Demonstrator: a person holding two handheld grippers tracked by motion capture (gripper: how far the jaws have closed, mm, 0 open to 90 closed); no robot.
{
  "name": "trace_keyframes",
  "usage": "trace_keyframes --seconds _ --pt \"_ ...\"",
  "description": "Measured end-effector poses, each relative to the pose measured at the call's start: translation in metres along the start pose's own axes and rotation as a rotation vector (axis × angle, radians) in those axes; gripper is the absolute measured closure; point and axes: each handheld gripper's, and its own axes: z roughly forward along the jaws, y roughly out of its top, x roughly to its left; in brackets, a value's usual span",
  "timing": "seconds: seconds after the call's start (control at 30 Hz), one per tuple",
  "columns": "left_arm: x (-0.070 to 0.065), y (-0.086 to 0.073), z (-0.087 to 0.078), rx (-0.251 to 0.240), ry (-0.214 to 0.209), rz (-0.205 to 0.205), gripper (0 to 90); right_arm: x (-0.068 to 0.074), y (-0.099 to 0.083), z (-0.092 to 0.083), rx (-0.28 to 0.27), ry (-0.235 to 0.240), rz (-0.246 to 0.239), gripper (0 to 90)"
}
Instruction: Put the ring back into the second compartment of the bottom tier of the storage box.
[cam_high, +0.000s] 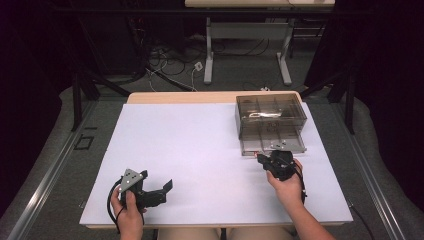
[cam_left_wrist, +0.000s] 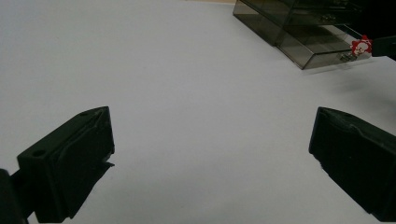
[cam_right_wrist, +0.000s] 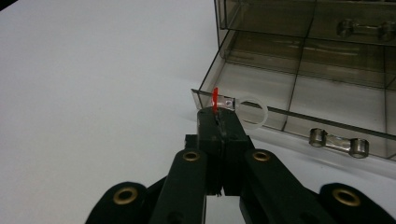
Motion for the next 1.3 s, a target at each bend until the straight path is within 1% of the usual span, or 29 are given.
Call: trace_keyframes --seconds 0.1,0.13,0.23,0.37,0.43,0.47,0.5,0.53,0.57,0.6,0.67,0.93,0.97,1.1,1.3 --pt "0.000 0.000 0.000 0.000 -0.001 0.001 0.4 -0.003 0.000 -0.001 -0.001 -0.005 -0.003 89.7" --pt "0.000 0.000 0.000 0.000 0.000 0.000 0.4 -0.005 0.000 -0.002 0.005 -0.017 -0.008 89.7" --pt "0.000 0.000 0.000 0.000 -0.001 -0.001 0.4 -0.008 0.000 -0.003 0.009 -0.029 -0.014 89.7" --pt "0.000 0.000 0.000 0.001 0.000 -0.001 0.4 -0.011 0.000 -0.004 0.014 -0.036 -0.020 89.7" --pt "0.000 0.000 0.000 0.002 -0.001 0.000 0.4 -0.014 0.001 -0.006 0.019 -0.038 -0.015 89.7" --pt "0.000 0.000 0.000 0.002 -0.001 0.000 0.4 -0.017 0.002 -0.007 0.019 -0.044 -0.024 89.7" --pt "0.000 0.000 0.000 0.002 0.000 -0.001 0.4 -0.017 0.002 -0.007 0.025 -0.044 -0.012 89.7" --pt "0.000 0.000 0.001 0.001 -0.001 -0.002 0.4 -0.020 0.003 -0.008 0.024 -0.047 -0.019 89.6" --pt "0.000 0.000 0.001 0.001 -0.001 -0.002 0.4 -0.020 0.003 -0.008 0.024 -0.047 -0.019 89.6" --pt "0.000 0.000 0.001 0.002 -0.001 -0.002 0.4 -0.023 0.004 -0.009 0.031 -0.055 -0.015 89.7" --pt "0.000 0.000 0.001 0.004 -0.001 -0.001 0.4 -0.026 0.005 -0.009 0.029 -0.057 -0.017 89.6" --pt "0.000 0.000 0.001 0.004 -0.001 -0.003 0.4 -0.037 0.011 -0.011 0.048 -0.066 0.004 89.7" --pt "0.000 0.000 0.001 0.004 -0.001 -0.003 0.4 -0.038 0.012 -0.011 0.053 -0.069 -0.001 89.7" --pt "0.000 0.000 0.001 0.003 -0.001 -0.005 0.4 -0.041 0.015 -0.010 0.065 -0.078 -0.012 89.6" --pt "0.000 0.000 0.002 0.004 -0.002 -0.005 0.4 -0.044 0.020 -0.009 0.079 -0.080 -0.001 89.6"
